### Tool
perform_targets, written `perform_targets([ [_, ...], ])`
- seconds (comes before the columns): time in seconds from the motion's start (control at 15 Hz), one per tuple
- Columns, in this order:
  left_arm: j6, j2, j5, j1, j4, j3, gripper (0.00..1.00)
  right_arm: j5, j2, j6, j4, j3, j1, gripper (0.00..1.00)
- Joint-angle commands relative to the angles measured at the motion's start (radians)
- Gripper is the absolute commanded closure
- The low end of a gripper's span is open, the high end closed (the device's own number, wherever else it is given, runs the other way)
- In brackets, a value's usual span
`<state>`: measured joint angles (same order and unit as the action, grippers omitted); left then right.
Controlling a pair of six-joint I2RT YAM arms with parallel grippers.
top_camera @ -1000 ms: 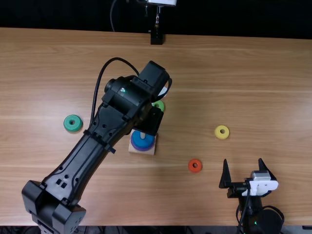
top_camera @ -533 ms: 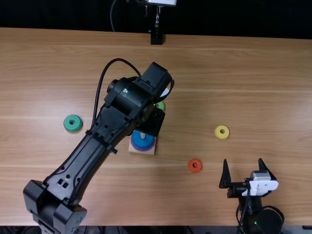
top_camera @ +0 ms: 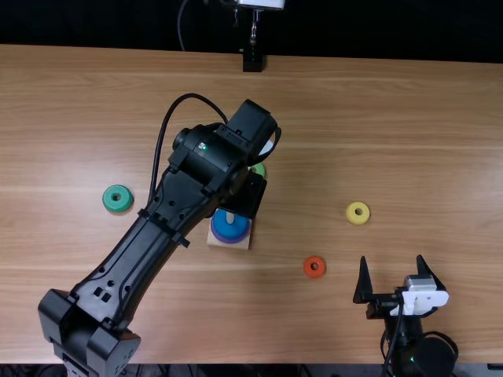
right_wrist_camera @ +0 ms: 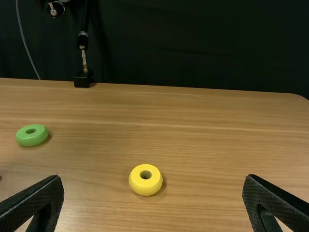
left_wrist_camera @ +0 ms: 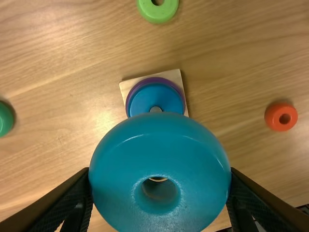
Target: Build the Hanoi tower: stack the rings onto the peg from bottom to top in this color order: purple, dark blue, light blue, dark green, light green, yellow, orange.
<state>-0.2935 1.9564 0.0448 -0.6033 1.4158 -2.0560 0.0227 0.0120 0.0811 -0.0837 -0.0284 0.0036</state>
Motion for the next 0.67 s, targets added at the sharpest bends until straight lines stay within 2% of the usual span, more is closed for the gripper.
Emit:
perform_targets([
  [0.0,-0.012,0.035,-0.002,-0.006,0.002,-0.023,1.0,-0.001,-0.012,0.002,-0.004,0.013,-0.013,0.0],
  [0.4,-0.01,0.033,-0.002,0.0,0.009,0.027,1.0,-0.001,-0.012,0.002,-0.004,0.013,-0.013,0.0],
  [0.47,-0.012,0.033,-0.004,0.0,0.011,0.028,0.87,-0.001,-0.012,0.002,-0.004,0.013,-0.013,0.0],
  [0.53,-0.012,0.032,-0.004,0.002,0.011,0.028,0.53,-0.001,-0.012,0.002,-0.004,0.013,-0.013,0.0],
  [0.6,-0.016,0.03,-0.006,0.004,0.013,0.03,0.08,-0.001,-0.012,0.002,-0.004,0.013,-0.013,0.0],
])
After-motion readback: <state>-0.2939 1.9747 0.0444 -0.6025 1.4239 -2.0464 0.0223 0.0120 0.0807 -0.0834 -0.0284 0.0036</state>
